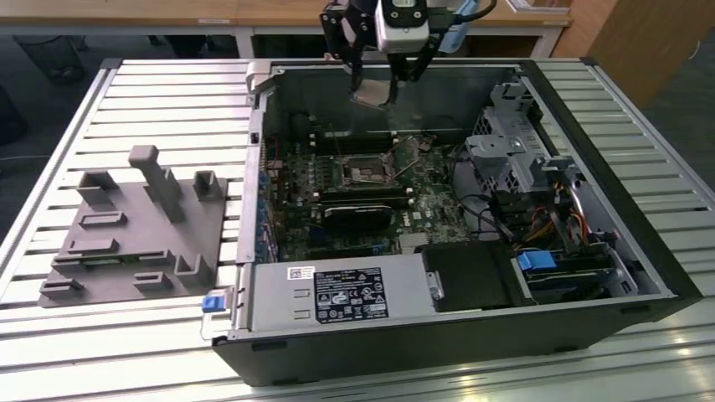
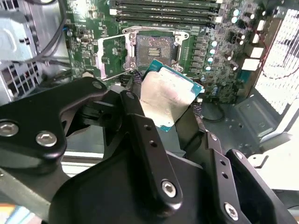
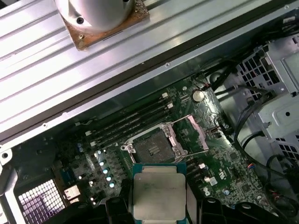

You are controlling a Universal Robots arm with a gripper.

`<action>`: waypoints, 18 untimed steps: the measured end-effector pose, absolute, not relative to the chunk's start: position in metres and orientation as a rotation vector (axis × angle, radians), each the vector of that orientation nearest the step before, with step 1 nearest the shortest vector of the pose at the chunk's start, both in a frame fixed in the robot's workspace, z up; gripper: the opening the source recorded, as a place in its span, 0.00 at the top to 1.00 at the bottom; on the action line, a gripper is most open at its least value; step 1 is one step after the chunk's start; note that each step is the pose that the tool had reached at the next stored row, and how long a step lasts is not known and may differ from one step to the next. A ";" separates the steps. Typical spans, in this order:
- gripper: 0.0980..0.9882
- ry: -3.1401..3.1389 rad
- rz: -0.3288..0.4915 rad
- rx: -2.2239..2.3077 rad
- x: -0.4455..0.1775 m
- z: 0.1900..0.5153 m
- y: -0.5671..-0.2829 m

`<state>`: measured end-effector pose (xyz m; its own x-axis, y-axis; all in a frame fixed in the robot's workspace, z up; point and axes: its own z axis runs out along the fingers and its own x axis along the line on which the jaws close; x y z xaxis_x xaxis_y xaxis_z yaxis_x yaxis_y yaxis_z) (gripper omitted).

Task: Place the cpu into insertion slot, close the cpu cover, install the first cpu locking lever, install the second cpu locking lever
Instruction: 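Place the cpu into insertion slot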

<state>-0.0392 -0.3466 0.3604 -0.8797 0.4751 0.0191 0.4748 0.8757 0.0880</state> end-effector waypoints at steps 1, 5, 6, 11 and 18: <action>0.50 3.032 0.141 0.795 -0.039 0.360 -0.347; 0.50 3.025 0.141 0.820 -0.039 0.360 -0.347; 0.50 3.023 0.141 0.824 -0.039 0.360 -0.347; 0.50 3.006 0.140 0.879 -0.039 0.360 -0.347; 0.50 2.989 0.140 0.931 -0.039 0.360 -0.347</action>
